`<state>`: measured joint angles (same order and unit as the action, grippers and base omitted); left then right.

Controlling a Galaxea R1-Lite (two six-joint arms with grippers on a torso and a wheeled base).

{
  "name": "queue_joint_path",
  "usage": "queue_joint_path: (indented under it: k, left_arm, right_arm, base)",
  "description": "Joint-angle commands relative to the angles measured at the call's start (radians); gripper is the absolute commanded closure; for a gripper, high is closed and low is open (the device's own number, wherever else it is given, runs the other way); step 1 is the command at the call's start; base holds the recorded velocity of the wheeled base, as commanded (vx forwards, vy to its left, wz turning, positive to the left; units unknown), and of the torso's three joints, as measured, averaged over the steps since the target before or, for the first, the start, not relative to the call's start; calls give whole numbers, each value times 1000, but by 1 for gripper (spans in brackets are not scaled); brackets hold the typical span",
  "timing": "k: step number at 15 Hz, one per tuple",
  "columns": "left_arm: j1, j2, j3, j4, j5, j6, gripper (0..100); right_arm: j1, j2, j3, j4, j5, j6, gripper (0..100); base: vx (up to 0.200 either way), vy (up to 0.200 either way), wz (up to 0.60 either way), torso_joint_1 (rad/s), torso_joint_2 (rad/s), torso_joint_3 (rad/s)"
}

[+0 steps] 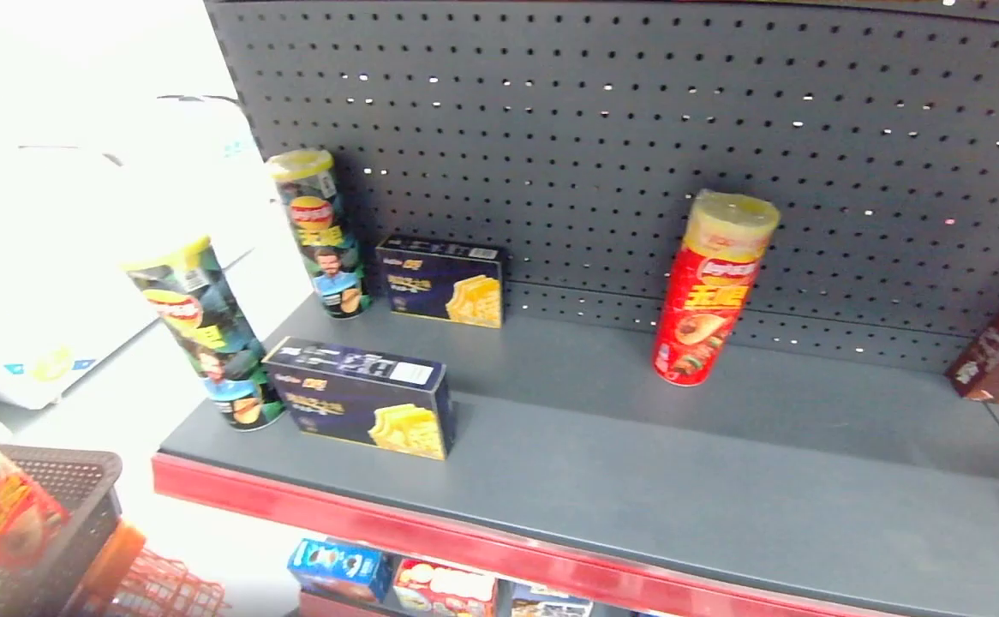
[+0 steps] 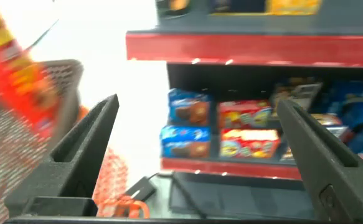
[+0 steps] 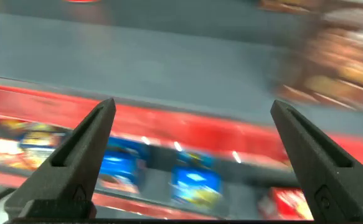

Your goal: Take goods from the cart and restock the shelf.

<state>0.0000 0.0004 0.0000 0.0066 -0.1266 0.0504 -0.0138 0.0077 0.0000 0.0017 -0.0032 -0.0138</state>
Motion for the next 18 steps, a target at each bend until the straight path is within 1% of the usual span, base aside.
queue_joint_path:
  k: [1, 2, 16, 17, 18]
  left_arm:
    - [0, 0, 0, 0, -1, 0, 0]
    - [0, 0, 0, 1, -1, 0, 0]
    - [0, 0, 0, 1, -2, 8, 0]
    - [0, 0, 0, 1, 10, 5, 0]
    - [2, 0, -43, 9, 47, 9, 0]
  right_arm:
    - [0, 0, 0, 0, 0, -2, 0]
    - [0, 2, 0, 0, 0, -2, 0]
    - [-2, 0, 0, 0, -1, 3, 0]
    - [-2, 0, 0, 0, -1, 3, 0]
    - [-2, 0, 0, 0, -1, 3, 0]
  base:
    - [0, 0, 600, -2, 2, 2]
    - [0, 0, 600, 2, -2, 2]
    - [0, 0, 0, 0, 0, 0]
    - [0, 0, 0, 0, 0, 0]
    - [0, 0, 0, 0, 0, 0]
